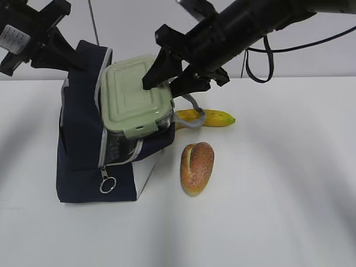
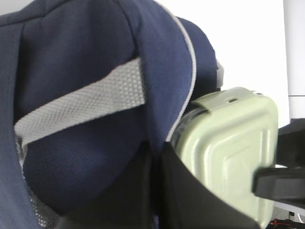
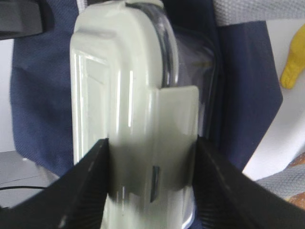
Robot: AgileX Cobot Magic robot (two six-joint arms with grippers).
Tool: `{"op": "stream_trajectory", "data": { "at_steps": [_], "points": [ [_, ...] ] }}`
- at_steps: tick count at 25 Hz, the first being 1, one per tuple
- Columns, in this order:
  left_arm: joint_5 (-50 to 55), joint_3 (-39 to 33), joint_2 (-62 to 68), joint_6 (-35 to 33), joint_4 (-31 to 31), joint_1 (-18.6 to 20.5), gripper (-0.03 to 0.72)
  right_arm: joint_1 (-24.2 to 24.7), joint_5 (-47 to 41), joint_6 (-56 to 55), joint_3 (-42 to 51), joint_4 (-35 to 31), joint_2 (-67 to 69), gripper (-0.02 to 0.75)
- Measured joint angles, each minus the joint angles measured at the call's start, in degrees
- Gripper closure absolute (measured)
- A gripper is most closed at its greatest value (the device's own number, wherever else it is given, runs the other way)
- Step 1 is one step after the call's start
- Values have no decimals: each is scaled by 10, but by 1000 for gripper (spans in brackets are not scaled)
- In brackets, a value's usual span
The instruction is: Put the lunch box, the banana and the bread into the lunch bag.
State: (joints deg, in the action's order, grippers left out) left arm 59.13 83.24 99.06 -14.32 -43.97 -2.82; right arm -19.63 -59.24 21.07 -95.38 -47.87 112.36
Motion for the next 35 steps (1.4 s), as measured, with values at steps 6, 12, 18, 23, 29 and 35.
{"op": "stream_trajectory", "data": {
  "at_steps": [6,12,18,23,29,35],
  "points": [
    [2,0,0,0,0,0,687,-26,23,-52,-38,71,9,365],
    [6,0,0,0,0,0,687,-38,23,-84,-84,94,52,365],
    [8,0,0,0,-1,0,687,-71,20,-120,-118,123,90,364],
    [8,0,0,0,-1,0,687,-86,16,-146,-149,139,108,364],
    [9,0,0,0,-1,0,687,-89,16,-158,-153,141,117,364],
    [9,0,1,0,0,0,687,-115,29,-174,-164,162,139,364]
  ]
}}
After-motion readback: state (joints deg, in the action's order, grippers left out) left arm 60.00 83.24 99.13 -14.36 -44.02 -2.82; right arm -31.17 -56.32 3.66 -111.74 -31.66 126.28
